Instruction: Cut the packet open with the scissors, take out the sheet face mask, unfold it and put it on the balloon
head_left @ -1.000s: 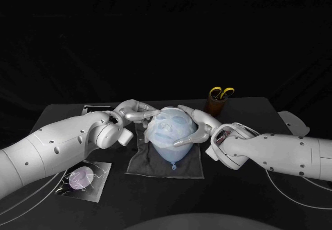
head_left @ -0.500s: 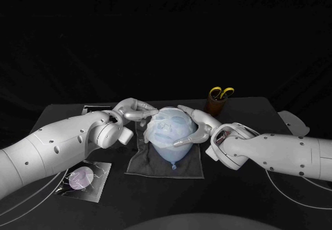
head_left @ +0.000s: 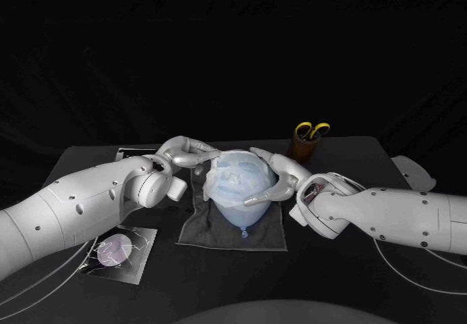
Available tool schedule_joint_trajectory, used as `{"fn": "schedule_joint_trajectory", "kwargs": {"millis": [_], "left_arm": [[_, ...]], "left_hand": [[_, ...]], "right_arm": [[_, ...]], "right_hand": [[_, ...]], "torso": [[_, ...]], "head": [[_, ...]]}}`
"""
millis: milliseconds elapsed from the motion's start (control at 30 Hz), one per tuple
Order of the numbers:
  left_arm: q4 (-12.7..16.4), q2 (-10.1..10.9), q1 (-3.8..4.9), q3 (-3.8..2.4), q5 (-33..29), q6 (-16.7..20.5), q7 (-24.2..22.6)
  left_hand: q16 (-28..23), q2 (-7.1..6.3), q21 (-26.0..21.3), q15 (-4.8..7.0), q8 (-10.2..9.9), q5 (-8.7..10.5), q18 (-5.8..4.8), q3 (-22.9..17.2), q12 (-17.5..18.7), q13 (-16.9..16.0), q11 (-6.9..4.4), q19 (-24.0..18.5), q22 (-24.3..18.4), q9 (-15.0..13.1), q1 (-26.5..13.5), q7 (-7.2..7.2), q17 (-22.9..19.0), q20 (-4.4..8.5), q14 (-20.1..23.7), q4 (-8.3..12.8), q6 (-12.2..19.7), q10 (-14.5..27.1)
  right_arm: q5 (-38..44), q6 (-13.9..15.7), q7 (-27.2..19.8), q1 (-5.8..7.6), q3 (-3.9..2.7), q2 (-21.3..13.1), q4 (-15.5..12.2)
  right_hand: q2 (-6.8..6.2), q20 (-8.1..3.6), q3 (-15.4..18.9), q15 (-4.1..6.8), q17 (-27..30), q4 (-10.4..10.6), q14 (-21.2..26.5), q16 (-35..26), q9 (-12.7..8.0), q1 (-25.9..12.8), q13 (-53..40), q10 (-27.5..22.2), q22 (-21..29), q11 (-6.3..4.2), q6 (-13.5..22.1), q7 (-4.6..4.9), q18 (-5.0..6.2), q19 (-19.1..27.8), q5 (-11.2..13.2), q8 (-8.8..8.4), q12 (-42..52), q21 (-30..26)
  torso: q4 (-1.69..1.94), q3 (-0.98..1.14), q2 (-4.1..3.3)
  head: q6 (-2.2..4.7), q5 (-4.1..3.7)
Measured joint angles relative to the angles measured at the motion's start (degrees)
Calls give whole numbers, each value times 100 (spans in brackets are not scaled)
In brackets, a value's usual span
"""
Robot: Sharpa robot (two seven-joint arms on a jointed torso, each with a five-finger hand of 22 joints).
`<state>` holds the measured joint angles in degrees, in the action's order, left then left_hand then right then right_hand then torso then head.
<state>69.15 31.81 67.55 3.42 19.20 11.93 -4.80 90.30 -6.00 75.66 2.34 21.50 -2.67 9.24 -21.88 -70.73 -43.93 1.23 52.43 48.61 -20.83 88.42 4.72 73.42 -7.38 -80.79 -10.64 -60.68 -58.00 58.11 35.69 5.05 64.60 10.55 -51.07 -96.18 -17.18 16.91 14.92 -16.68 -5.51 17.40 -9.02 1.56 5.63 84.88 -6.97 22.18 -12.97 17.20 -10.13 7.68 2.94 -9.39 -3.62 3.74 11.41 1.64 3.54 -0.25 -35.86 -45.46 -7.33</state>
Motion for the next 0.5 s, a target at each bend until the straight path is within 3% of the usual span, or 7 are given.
{"fn": "schedule_joint_trajectory", "kwargs": {"millis": [500], "left_arm": [[-281, -212, 0, -4, 11, 103, -140]], "left_hand": [[-1, -66, -1, 0, 4, 0, -1, -69, 84, 134, -25, -1, -43, -7, -66, -14, 16, 0, 0, 7, 15, 24]], "right_arm": [[8, 36, 9, -1, -1, 12, 4]], "right_hand": [[0, 0, -17, 21, -1, -17, -21, 0, -1, 0, 1, 18, 0, -11, 0, 0, 0, 0, 0, 0, -4, 0]], "torso": [[-5, 2, -10]], "head": [[-5, 5]]}}
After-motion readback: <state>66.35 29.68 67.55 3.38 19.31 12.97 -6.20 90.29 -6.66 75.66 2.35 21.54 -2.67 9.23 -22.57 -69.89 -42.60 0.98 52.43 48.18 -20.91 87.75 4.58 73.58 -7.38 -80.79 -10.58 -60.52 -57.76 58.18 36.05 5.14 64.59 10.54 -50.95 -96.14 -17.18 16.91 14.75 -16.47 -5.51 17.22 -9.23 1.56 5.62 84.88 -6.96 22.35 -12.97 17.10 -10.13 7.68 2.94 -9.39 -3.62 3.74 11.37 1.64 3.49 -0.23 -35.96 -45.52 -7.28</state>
